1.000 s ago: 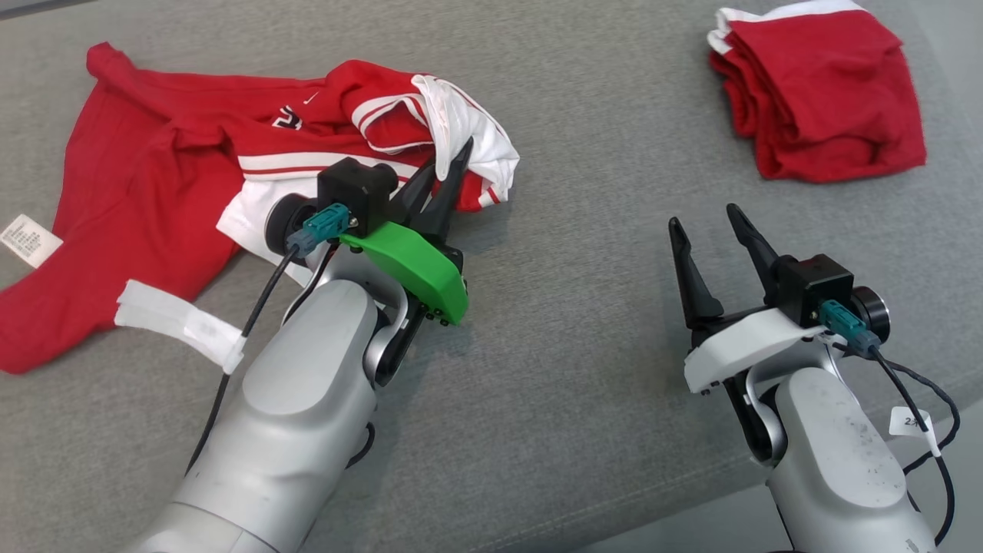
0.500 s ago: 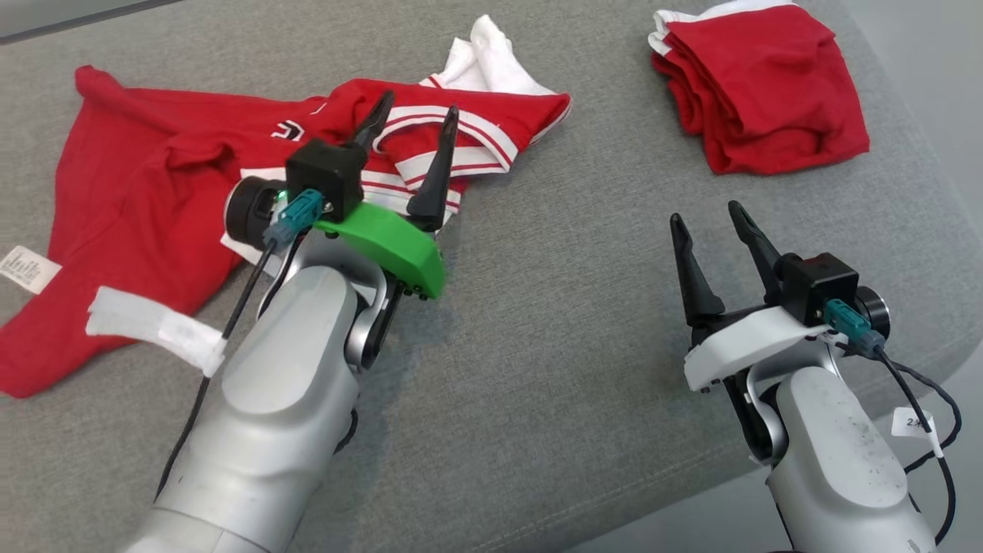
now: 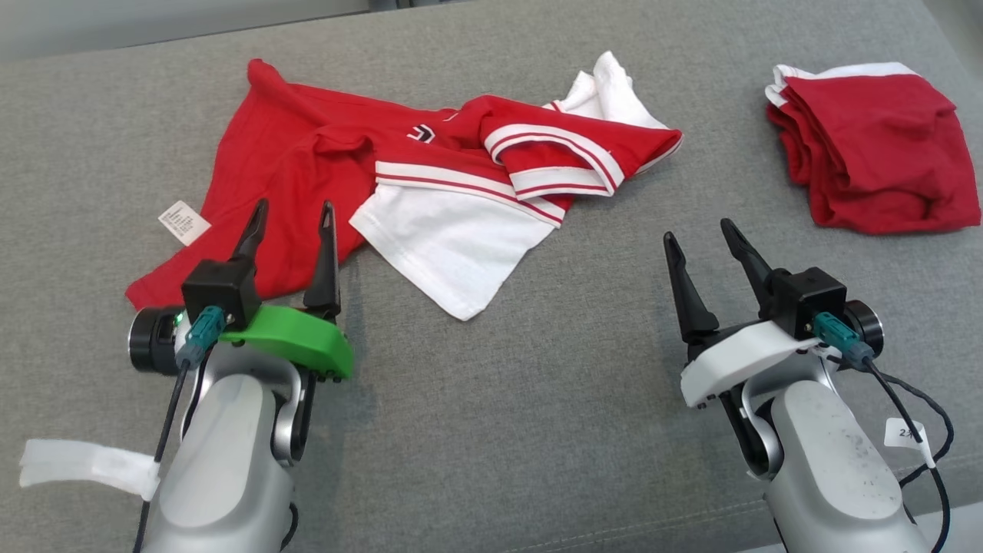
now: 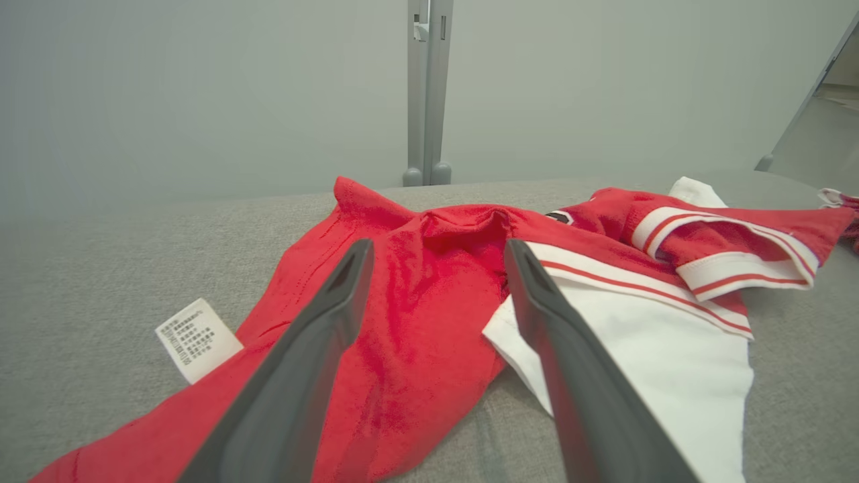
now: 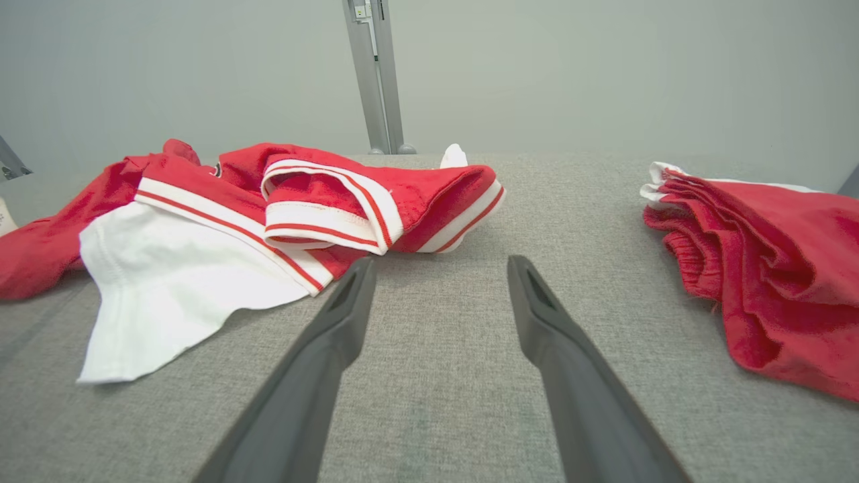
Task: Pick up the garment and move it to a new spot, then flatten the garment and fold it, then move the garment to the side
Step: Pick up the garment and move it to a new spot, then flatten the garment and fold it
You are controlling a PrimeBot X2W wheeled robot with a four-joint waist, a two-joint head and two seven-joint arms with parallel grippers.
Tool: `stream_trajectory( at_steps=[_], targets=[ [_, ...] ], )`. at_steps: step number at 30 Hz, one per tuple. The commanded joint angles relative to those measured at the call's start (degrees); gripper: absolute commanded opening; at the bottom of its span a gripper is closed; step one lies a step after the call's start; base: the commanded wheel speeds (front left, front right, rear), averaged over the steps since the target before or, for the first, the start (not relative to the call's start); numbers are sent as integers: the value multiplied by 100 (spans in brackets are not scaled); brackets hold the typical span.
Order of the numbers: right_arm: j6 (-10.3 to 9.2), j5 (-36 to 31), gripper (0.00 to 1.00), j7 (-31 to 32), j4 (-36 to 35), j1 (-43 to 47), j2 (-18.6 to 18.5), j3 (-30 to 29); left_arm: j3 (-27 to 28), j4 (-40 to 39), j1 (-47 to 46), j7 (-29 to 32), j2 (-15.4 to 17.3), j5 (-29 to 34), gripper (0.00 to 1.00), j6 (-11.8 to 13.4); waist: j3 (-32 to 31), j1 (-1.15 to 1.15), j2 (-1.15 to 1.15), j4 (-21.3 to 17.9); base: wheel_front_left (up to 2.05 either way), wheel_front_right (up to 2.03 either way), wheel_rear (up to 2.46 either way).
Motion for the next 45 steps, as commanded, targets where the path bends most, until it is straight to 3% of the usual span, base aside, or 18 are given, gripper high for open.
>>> stream_trajectory(
  at_steps=[1, 11, 20, 26, 30, 38, 45],
  targets=[
    [-9, -31, 100, -1, 38, 132, -17, 5, 188, -118, 286, 1, 17, 181, 100, 11, -386, 0, 0, 396, 0, 0, 0],
    [-9, 62, 100, -1, 103, 369, -16, 109, 1280, -675, 1538, 2, 38, 651, 100, 20, -767, 0, 0, 551, 0, 0, 0],
    [-9, 81, 100, -1, 205, 561, -15, 173, 1869, -996, 2285, 1, -89, 785, 100, -102, -901, 0, 0, 604, 0, 0, 0],
    [-9, 49, 100, 0, 300, 466, -14, 271, 1811, -1035, 2233, 1, -166, 859, 100, -216, -701, 0, 0, 917, 0, 0, 0],
    [-9, -19, 100, 0, 405, 293, -20, 416, 1456, -998, 1983, 1, -192, 763, 100, -253, -495, 0, 0, 1326, 0, 0, 0],
    [-9, -67, 100, 0, 893, -37, -79, 879, 917, -948, 1944, 1, -184, 320, 100, -77, -249, 0, 0, 2125, 0, 0, 0],
    [-9, -27, 100, -1, 1527, -117, -195, 1175, 862, -953, 2064, 2, -188, 132, 100, 40, -202, 0, 0, 2406, 0, 0, 0]
  ],
)
